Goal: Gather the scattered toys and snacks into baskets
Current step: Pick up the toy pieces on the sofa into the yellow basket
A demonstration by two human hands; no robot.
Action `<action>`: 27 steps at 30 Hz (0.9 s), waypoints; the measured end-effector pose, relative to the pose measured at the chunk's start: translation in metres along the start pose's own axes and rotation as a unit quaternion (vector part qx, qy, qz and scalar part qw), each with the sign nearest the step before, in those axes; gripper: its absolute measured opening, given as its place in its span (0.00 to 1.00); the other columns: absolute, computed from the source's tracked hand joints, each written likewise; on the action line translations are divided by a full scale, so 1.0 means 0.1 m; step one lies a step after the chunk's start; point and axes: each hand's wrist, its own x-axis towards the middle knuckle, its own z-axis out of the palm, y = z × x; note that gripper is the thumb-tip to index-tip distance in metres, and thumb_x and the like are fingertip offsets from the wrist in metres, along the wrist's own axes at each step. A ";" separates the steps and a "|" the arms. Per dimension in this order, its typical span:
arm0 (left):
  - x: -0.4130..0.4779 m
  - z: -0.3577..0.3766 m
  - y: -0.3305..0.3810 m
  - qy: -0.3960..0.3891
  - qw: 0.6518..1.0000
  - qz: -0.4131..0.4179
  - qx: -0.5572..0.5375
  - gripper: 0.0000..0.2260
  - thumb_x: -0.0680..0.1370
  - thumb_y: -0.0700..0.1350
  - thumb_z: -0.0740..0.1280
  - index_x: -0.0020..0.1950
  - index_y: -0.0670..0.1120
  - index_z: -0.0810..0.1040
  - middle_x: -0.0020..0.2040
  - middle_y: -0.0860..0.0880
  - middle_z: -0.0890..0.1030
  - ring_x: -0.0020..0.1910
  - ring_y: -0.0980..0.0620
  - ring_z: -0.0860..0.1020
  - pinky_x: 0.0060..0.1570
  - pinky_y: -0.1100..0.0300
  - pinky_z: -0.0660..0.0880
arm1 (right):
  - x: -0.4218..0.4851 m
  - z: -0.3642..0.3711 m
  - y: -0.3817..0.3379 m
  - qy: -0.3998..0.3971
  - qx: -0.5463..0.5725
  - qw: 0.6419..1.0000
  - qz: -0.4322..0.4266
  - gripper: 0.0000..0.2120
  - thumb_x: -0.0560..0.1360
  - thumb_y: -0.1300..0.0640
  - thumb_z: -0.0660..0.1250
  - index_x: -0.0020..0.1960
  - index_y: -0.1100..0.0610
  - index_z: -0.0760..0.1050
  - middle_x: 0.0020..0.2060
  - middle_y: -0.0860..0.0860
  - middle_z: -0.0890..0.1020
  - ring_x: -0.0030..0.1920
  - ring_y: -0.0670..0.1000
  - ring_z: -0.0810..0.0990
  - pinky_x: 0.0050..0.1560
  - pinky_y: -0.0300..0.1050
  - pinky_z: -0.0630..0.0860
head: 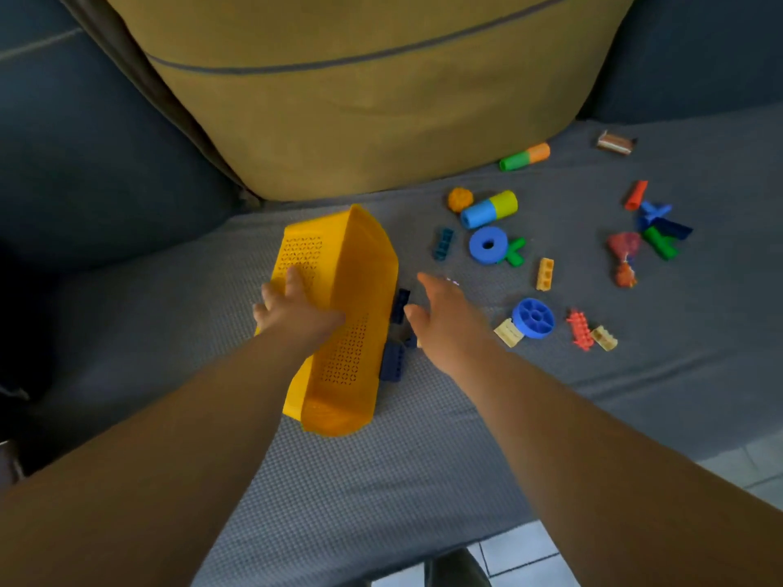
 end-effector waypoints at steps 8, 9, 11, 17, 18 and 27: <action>0.23 -0.02 -0.12 0.037 0.997 -0.002 -0.075 0.35 0.78 0.50 0.59 0.79 0.61 0.42 0.81 0.50 0.48 0.78 0.39 0.52 0.68 0.31 0.61 | 0.61 0.21 0.28 -0.033 -0.074 0.997 -0.010 0.23 0.80 0.52 0.59 0.74 0.51 0.61 0.66 0.57 0.73 0.60 0.57 0.75 0.63 0.55 0.70; 0.24 -0.05 -0.13 0.041 0.997 0.008 -0.072 0.35 0.79 0.48 0.59 0.79 0.60 0.42 0.81 0.50 0.47 0.78 0.40 0.51 0.68 0.32 0.60 | 0.68 0.28 0.29 -0.029 -0.101 0.994 -0.016 0.23 0.80 0.51 0.59 0.74 0.50 0.62 0.62 0.56 0.75 0.57 0.56 0.77 0.61 0.55 0.71; 0.27 -0.16 -0.15 0.054 0.996 0.028 -0.071 0.34 0.80 0.44 0.58 0.80 0.58 0.43 0.81 0.51 0.48 0.78 0.41 0.55 0.67 0.37 0.65 | 0.81 0.41 0.29 -0.012 -0.150 0.988 -0.025 0.22 0.78 0.48 0.60 0.72 0.47 0.64 0.56 0.55 0.79 0.49 0.55 0.80 0.55 0.54 0.75; 0.38 -0.56 -0.43 0.058 0.986 0.012 -0.156 0.32 0.80 0.39 0.56 0.77 0.66 0.53 0.58 0.53 0.78 0.43 0.48 0.77 0.33 0.59 0.71 | 1.00 0.57 0.20 -0.013 -0.222 0.975 0.029 0.23 0.79 0.43 0.57 0.72 0.44 0.62 0.60 0.53 0.76 0.49 0.51 0.80 0.55 0.50 0.72; 0.40 -0.61 -0.50 0.054 0.983 -0.001 -0.175 0.31 0.80 0.39 0.57 0.76 0.66 0.55 0.52 0.54 0.79 0.40 0.49 0.76 0.34 0.58 0.72 | 1.04 0.59 0.16 -0.030 -0.212 0.975 0.051 0.23 0.79 0.44 0.57 0.73 0.45 0.60 0.64 0.54 0.72 0.52 0.51 0.80 0.58 0.50 0.70; 0.65 -0.67 -1.04 -0.036 0.905 -0.136 -0.401 0.16 0.79 0.39 0.63 0.58 0.60 0.73 0.51 0.46 0.83 0.48 0.41 0.83 0.42 0.45 0.79 | 1.26 0.96 0.15 -0.061 -0.126 0.981 0.137 0.26 0.78 0.63 0.60 0.74 0.53 0.59 0.66 0.62 0.65 0.59 0.60 0.74 0.57 0.51 0.70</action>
